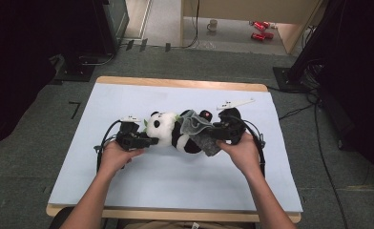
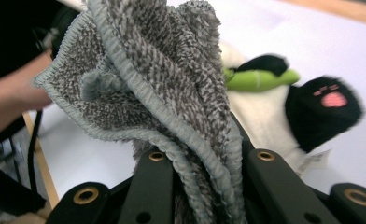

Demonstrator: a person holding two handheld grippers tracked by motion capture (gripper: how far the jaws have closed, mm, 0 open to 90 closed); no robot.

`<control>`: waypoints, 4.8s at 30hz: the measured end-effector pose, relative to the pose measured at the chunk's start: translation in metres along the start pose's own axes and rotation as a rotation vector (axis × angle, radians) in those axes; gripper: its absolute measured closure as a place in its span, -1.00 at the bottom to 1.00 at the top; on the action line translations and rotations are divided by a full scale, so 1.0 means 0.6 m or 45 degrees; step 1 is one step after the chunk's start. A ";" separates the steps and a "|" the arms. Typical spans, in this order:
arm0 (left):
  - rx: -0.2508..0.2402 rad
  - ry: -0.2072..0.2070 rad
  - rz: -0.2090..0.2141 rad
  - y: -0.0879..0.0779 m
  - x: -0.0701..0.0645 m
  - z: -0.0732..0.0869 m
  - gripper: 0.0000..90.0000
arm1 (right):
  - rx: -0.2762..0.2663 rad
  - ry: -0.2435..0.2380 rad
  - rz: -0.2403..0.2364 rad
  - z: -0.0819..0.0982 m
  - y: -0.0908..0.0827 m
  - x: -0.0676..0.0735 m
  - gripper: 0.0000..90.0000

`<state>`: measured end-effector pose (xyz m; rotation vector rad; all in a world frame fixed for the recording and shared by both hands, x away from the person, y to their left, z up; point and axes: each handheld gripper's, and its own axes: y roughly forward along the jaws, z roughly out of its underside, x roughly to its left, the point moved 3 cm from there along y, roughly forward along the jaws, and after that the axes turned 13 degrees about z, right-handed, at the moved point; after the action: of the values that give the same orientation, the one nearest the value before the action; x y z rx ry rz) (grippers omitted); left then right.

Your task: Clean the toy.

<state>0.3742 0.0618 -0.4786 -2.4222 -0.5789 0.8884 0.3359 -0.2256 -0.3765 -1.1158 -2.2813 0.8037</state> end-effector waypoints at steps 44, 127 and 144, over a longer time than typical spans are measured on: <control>0.027 -0.004 -0.009 0.004 -0.001 0.003 0.05 | 0.020 -0.032 -0.013 0.019 0.016 0.017 0.74; -0.008 -0.055 0.026 0.019 -0.046 -0.010 0.16 | 0.064 0.065 0.011 0.022 0.014 -0.006 0.76; -0.147 0.363 0.061 -0.002 -0.045 -0.018 -0.53 | -0.022 0.157 0.106 0.030 0.008 -0.072 0.75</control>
<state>0.3625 0.0455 -0.4580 -2.6141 -0.4777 0.5255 0.3512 -0.2639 -0.3993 -1.2402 -2.1563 0.7272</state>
